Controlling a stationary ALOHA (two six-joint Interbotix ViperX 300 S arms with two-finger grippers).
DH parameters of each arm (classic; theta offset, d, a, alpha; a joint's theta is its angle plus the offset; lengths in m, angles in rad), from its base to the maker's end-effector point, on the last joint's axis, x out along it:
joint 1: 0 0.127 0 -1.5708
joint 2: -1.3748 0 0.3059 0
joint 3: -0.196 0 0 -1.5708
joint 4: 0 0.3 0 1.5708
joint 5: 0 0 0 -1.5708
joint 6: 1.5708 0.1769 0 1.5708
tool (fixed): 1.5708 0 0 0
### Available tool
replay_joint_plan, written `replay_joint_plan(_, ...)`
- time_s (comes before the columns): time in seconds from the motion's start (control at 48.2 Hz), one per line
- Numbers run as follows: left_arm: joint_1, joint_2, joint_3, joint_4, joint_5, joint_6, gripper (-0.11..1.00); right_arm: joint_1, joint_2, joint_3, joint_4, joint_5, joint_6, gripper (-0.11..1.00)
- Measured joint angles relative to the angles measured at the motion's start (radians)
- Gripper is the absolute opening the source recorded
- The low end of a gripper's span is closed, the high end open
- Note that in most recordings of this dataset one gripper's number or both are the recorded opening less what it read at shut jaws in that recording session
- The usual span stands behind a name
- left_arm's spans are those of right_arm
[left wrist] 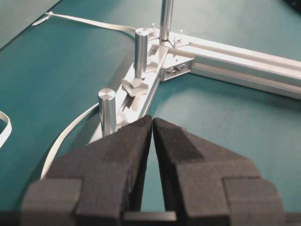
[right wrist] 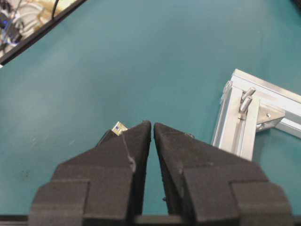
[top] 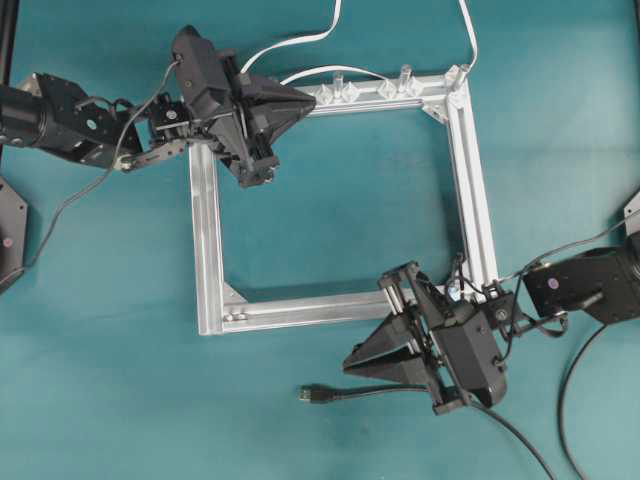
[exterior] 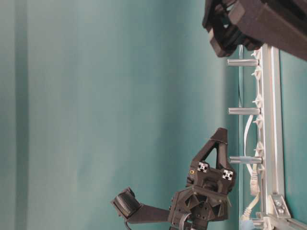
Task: Insert the wire through the string loop located on the right side.
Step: 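Open the right gripper and move it down toward the black USB plug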
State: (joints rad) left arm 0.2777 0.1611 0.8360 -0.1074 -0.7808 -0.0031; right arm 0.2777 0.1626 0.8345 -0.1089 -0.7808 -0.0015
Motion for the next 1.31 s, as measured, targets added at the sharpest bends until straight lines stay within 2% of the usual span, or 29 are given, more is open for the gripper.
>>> replay_joint_plan(0.041,0.000,-0.002,0.000,0.003,0.011,0.000,0.13,0.000,0.000,0.000,0.000,0.002,0.003,0.22)
replay_joint_plan(0.104,0.005,-0.008,-0.008,0.025,0.058,0.000,0.01,0.000,0.000,0.000,0.002,0.011,0.012,0.09)
replay_joint_plan(0.166,0.008,-0.014,-0.018,0.031,0.101,0.000,0.00,0.000,-0.002,-0.005,0.003,0.031,0.017,0.02)
replay_joint_plan(0.456,0.011,-0.020,-0.058,0.035,0.163,-0.002,0.01,0.002,0.000,-0.020,0.005,0.072,0.017,0.01)
replay_joint_plan(0.519,0.011,-0.020,-0.060,0.035,0.166,0.000,0.11,0.003,-0.002,-0.023,0.005,0.074,0.018,0.01)
replay_joint_plan(0.685,0.012,-0.032,-0.060,0.037,0.209,0.002,0.58,0.003,-0.002,-0.025,0.005,0.074,0.029,0.01)
replay_joint_plan(0.705,0.011,-0.035,-0.058,0.037,0.216,0.002,0.60,0.003,-0.002,-0.025,0.005,0.074,0.029,0.01)
replay_joint_plan(0.809,0.012,-0.052,-0.054,0.037,0.249,0.002,0.49,0.003,-0.002,-0.026,0.003,0.077,0.028,0.01)
replay_joint_plan(1.1,0.012,-0.086,-0.028,0.037,0.275,0.002,0.49,0.003,0.000,-0.049,0.015,0.130,0.029,0.02)
replay_joint_plan(1.141,0.012,-0.091,-0.028,0.037,0.279,0.002,0.49,0.003,-0.002,-0.052,0.021,0.140,0.029,0.06)
replay_joint_plan(1.203,0.011,-0.094,-0.028,0.037,0.285,0.003,0.49,0.003,0.000,-0.055,0.031,0.146,0.029,0.18)
replay_joint_plan(1.266,0.012,-0.097,-0.028,0.037,0.290,0.002,0.49,0.002,0.000,-0.057,0.035,0.147,0.032,0.34)
replay_joint_plan(1.307,0.012,-0.097,-0.028,0.037,0.291,0.002,0.49,0.003,-0.002,-0.058,0.041,0.149,0.032,0.48)
